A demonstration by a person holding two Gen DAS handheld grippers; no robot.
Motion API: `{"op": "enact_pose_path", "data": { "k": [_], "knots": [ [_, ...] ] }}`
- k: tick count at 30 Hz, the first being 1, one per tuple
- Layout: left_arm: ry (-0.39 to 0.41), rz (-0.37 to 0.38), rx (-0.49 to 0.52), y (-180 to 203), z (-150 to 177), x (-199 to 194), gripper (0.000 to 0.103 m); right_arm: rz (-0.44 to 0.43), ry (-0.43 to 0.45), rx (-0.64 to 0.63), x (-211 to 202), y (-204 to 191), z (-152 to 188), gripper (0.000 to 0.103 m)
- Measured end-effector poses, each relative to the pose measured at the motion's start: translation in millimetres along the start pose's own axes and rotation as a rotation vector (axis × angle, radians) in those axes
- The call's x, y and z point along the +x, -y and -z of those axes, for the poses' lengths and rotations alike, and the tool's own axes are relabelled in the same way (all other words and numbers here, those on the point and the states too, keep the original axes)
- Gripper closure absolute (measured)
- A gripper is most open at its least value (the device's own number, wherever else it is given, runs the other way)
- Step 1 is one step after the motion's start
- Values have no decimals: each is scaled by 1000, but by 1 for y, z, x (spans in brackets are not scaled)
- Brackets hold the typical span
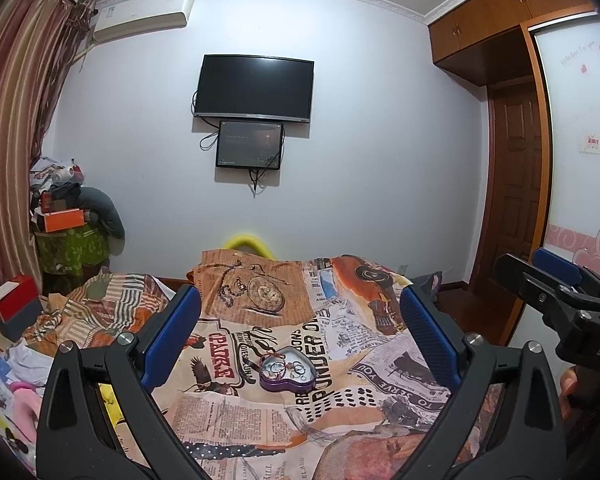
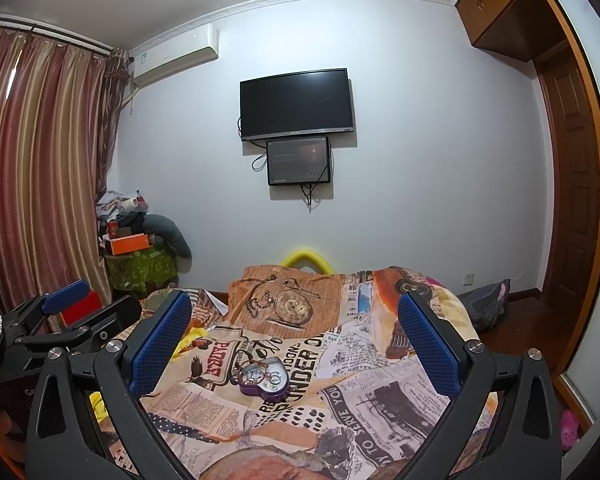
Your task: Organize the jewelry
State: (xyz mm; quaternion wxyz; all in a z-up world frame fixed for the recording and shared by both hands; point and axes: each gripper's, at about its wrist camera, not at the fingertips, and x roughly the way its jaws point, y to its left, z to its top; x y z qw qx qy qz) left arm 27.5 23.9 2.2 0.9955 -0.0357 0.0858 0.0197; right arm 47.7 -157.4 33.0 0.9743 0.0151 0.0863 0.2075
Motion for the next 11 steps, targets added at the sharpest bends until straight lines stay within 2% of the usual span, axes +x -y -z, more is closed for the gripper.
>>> {"op": "enact_pose_path", "data": {
  "k": [11],
  "knots": [
    [-8,-3,-4,-4,5,5,3,2,-18,-3,6,-1,4,1]
  ]
}}
